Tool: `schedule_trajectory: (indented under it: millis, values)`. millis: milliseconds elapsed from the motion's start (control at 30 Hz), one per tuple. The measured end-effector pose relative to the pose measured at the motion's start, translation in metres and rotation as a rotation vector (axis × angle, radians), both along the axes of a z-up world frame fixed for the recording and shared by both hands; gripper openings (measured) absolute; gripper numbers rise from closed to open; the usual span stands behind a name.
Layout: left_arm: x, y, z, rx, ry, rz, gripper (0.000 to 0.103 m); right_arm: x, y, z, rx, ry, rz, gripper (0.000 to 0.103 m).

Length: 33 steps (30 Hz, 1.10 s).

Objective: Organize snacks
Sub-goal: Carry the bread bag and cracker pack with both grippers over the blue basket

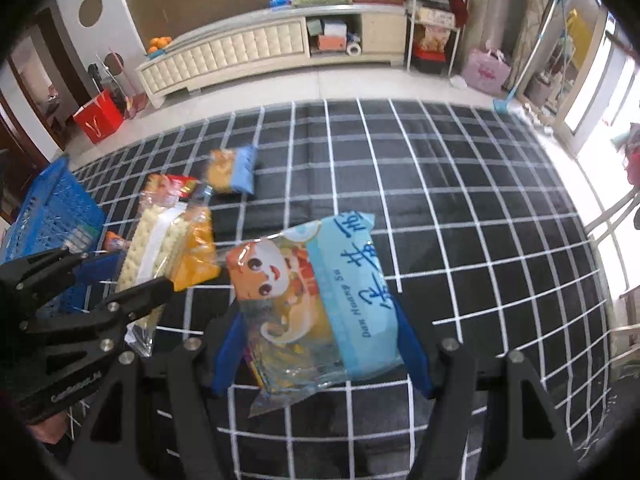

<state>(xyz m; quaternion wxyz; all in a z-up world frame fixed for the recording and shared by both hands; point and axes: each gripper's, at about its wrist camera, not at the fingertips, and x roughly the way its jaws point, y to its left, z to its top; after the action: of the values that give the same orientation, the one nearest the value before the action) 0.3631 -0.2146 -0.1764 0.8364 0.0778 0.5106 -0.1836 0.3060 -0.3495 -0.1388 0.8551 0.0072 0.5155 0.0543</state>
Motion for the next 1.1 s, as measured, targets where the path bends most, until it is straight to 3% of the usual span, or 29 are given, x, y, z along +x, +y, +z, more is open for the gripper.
schedule_trajectory:
  millis: [300, 533, 833, 1100]
  values:
    - [-0.054, 0.05, 0.083, -0.059, -0.142, 0.039, 0.039, -0.034, 0.042, 0.075, -0.004, -0.125, 0.051, 0.072]
    - [-0.094, 0.119, 0.135, -0.105, -0.238, 0.123, 0.039, -0.059, 0.107, 0.118, -0.01, -0.198, 0.145, 0.072]
    - [-0.131, 0.219, 0.163, -0.064, -0.287, 0.237, 0.04, -0.077, 0.182, 0.142, 0.015, -0.254, 0.241, 0.072]
    - [-0.146, 0.292, 0.174, -0.005, -0.286, 0.314, 0.04, -0.068, 0.235, 0.136, 0.038, -0.246, 0.314, 0.072]
